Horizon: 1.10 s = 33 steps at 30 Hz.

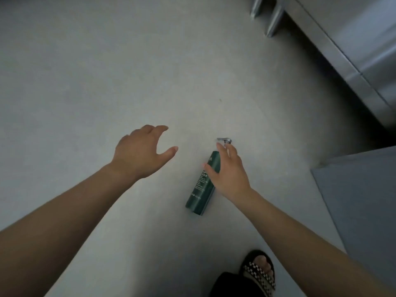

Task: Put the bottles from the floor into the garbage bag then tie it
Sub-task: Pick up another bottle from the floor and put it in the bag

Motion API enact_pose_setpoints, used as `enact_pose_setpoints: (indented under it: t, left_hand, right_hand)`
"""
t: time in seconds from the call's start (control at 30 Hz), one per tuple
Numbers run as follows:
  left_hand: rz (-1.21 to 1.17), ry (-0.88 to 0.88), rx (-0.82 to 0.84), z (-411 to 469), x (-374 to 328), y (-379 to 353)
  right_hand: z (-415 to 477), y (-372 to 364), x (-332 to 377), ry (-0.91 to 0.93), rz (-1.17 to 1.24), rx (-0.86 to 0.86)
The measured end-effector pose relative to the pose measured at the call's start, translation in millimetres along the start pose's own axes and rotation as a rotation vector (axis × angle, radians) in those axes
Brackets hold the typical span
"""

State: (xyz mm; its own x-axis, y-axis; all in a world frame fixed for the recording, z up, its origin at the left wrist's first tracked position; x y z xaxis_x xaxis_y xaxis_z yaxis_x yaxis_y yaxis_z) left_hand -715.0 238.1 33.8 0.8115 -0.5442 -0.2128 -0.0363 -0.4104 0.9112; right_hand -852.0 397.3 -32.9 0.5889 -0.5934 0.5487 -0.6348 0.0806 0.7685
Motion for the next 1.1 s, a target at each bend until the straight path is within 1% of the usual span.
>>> enact_pose_setpoints:
  t: [0.1, 0.17, 0.23, 0.33, 0.4, 0.47, 0.53, 0.63, 0.73, 0.83, 1.0, 1.1]
  left_hand:
    - [0.042, -0.011, -0.001, 16, 15, -40]
    - [0.058, -0.012, 0.005, 16, 25, -54]
    - [0.065, -0.006, 0.013, 9, 34, -61]
    - [0.035, 0.055, 0.029, -5, 45, -65]
    - [-0.017, 0.106, 0.041, -11, 50, -67]
    - [-0.048, 0.124, 0.036, -12, 52, -69]
    - [-0.06, 0.145, 0.027, -10, 54, -71]
    - [-0.08, 0.192, 0.046, -10, 60, -74]
    - [-0.062, 0.202, 0.064, -17, 66, -77]
    - [-0.068, 0.22, 0.073, -20, 75, -79]
    - [-0.062, 0.241, 0.041, -14, 88, -70]
    - [-0.087, 0.258, 0.0, -13, 96, -49]
  right_hand:
    - [10, -42, -32, -0.059, 0.028, -0.05]
    - [14, -59, -41, -0.071, 0.074, -0.098]
    - [13, -70, -46, -0.073, 0.076, -0.108]
    - [15, -76, -47, 0.036, 0.04, -0.053]
    - [20, -75, -48, 0.126, 0.089, 0.015]
    - [25, -72, -52, 0.173, 0.131, 0.055]
    - [29, -73, -59, 0.177, 0.152, 0.064]
    - [29, -80, -66, 0.118, 0.162, 0.059]
    - [28, -86, -60, 0.086, 0.169, 0.022]
    - [31, -88, -52, 0.08, 0.203, 0.024]
    - [38, -88, -27, 0.173, 0.245, 0.125]
    - [43, -72, 4, 0.235, 0.288, 0.133]
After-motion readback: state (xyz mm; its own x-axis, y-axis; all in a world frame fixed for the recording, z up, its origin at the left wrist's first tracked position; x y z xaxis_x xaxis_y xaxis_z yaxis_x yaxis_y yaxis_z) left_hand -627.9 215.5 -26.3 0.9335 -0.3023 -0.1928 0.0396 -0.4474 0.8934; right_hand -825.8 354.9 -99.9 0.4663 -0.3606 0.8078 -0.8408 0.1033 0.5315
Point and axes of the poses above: each hand's wrist, its own z-axis towards the middle knuckle, its own y-axis out of the back of the hand, x = y × z, the point moved 6 cm from there along z, towards the middle knuckle, and after that the axes turned 6 degrees about y, right-handed, at the moved point
